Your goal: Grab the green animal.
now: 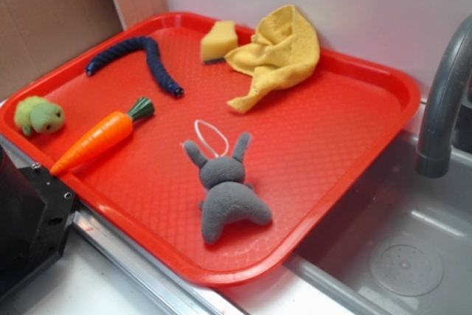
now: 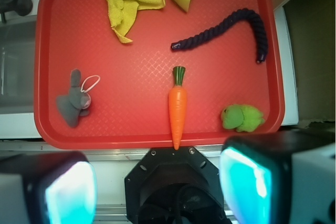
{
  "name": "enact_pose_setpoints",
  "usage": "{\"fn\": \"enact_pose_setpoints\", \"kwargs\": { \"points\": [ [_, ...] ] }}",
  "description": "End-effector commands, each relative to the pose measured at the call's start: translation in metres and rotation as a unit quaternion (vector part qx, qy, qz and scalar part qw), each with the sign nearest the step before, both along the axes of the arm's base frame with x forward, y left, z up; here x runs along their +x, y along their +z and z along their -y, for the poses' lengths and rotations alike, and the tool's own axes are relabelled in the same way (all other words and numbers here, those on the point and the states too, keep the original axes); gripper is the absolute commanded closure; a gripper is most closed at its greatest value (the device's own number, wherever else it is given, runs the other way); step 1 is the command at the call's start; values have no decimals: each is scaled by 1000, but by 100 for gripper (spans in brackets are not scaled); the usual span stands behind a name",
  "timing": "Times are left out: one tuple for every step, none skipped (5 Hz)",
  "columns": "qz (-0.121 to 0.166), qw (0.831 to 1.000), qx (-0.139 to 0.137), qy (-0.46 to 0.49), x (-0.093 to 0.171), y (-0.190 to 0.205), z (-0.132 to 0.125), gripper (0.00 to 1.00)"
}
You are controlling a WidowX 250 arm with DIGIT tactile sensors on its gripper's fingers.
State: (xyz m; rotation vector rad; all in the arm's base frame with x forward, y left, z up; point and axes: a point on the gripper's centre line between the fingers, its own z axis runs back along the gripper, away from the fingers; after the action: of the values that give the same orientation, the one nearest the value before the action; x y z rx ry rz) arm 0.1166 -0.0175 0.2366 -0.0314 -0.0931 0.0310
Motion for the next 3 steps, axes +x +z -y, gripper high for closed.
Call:
{"fn": "enact_pose_setpoints", "kwargs": {
  "points": [
    [0,1000,0,0,0,0,0,0],
    [-46,992,-17,119,15,-43,-50,0],
    [-27,970,-28,242,28,-69,-102,0]
  ]
}}
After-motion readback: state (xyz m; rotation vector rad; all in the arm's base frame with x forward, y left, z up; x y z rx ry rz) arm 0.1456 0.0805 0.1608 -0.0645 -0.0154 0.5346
